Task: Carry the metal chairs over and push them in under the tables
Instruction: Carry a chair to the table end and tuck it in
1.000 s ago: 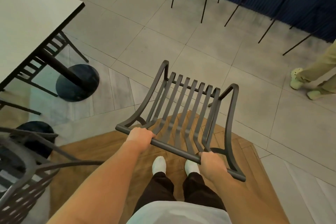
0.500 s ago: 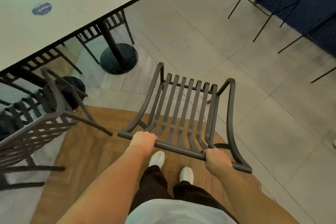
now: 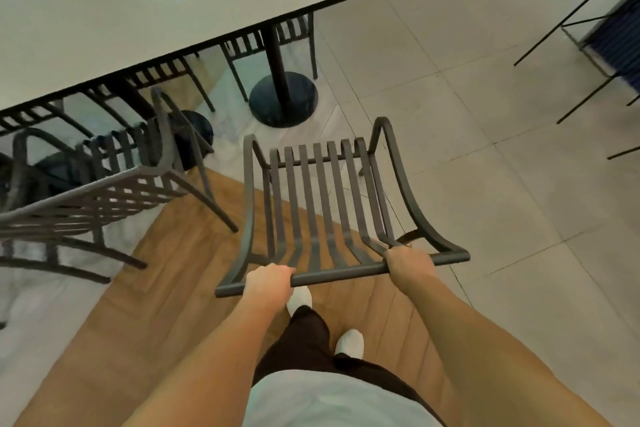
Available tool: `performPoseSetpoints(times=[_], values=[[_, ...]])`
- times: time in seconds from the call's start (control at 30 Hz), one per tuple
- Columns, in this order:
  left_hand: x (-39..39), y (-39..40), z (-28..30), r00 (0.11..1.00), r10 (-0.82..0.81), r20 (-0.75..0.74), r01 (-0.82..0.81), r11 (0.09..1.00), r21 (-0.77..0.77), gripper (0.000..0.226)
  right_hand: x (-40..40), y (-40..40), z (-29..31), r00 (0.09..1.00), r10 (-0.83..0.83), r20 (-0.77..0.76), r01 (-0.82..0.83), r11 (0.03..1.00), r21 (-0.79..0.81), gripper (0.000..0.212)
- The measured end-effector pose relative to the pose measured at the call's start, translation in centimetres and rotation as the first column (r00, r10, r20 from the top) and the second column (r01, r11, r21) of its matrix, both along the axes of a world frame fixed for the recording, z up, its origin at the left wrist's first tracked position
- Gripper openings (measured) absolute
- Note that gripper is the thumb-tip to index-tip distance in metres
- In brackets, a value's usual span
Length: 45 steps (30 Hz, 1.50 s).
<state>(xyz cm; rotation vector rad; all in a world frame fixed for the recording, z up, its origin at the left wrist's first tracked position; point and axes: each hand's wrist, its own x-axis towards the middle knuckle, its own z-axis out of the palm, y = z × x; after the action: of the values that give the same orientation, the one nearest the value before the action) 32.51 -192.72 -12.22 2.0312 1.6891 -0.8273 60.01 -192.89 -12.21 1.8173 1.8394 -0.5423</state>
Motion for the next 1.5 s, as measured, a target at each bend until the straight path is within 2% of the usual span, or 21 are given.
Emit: performPoseSetpoints(times=[0.27, 0.47, 0.93, 1.17, 1.5], values=[[-0.6, 4.2, -0.3, 0.997, 0.079, -0.009, -0.079, 0.997, 0.013, 0.039, -0.6, 7.7, -1.0, 0.992, 0.125, 0.028, -0.125, 0.992, 0.002, 0.035], [-2.5, 10.0, -0.5, 0.997, 0.073, -0.004, -0.073, 0.997, 0.018, 0.037, -2.3, 13.1, -1.1, 0.997, 0.076, 0.019, -0.075, 0.997, -0.014, 0.027], [-4.6, 23.6, -0.7, 0.993, 0.12, 0.014, -0.12, 0.992, 0.033, 0.024, -4.6, 26.1, -1.1, 0.994, 0.106, 0.016, -0.106, 0.993, 0.049, 0.03], [-3.3, 29.5, -0.7, 0.986, 0.169, -0.008, -0.167, 0.979, 0.121, 0.033, -3.8, 33.6, -1.0, 0.987, 0.162, -0.008, -0.162, 0.986, 0.03, 0.032], [-0.5, 37.9, -0.5, 0.944, 0.327, -0.045, -0.317, 0.936, 0.153, 0.04, -1.7, 44.2, -1.0, 0.948, 0.318, -0.028, -0.317, 0.948, 0.029, 0.029]])
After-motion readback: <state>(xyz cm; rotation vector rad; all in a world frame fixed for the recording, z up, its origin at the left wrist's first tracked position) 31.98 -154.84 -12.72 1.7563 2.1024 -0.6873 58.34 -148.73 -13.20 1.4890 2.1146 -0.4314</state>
